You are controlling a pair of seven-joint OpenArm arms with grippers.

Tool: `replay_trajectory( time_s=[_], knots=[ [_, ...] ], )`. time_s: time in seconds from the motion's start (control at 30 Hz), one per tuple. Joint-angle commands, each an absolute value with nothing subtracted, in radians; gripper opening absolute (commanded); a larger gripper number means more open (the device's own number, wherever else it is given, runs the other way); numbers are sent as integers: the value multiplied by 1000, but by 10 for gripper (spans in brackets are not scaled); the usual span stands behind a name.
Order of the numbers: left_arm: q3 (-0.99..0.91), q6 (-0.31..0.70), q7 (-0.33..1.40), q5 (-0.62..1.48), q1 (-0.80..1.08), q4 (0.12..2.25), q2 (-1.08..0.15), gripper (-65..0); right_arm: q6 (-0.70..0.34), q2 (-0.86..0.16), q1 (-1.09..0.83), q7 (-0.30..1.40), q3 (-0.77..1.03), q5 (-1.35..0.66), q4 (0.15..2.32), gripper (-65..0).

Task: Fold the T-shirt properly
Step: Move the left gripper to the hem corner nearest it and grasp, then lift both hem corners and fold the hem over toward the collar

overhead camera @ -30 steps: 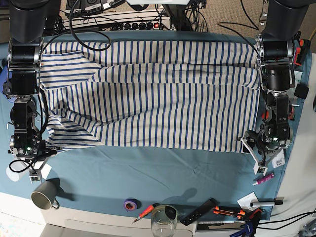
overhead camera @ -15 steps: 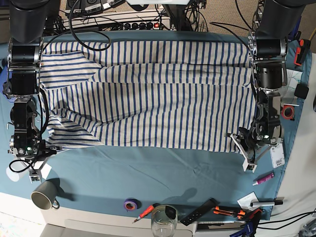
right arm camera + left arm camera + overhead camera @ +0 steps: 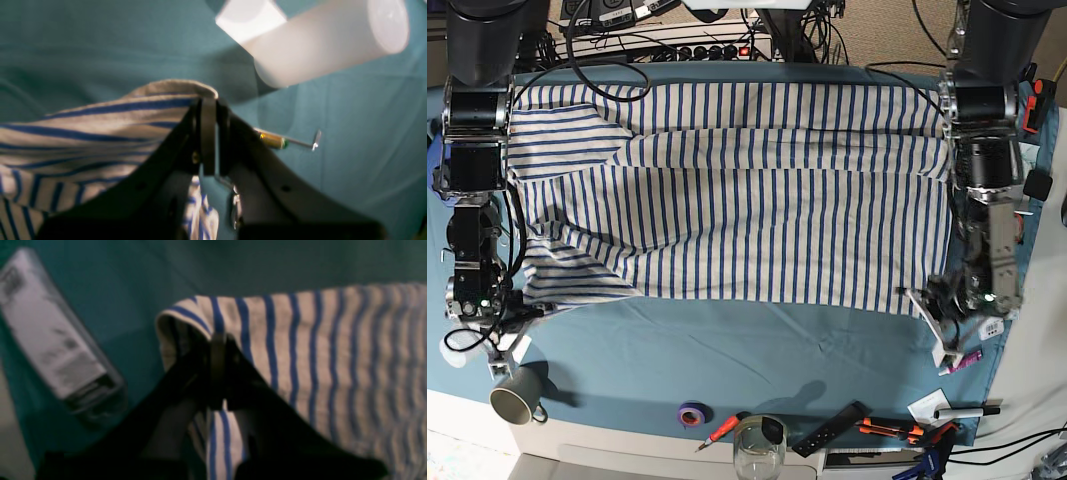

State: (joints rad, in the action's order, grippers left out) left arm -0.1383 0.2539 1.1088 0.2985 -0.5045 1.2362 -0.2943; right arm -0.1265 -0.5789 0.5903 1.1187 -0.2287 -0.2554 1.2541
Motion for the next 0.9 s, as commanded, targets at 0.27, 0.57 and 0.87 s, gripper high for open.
replay_trajectory(
  time_s=[0.27,0.57,0.87],
  knots=[
    [-169,260,1252,443,-531,1375,-319,-650,-187,-599,612,1177,-113,-341,1316,-650],
    [-266,340,1309,617,-448,1400,-360,-650,-273,-617,520,1227,33,-456,1364,-650],
    [-379,440,1317,785,-297,1559,-440,-650,-273,-657,360,1225,113,-456,1481,-650]
  ],
)
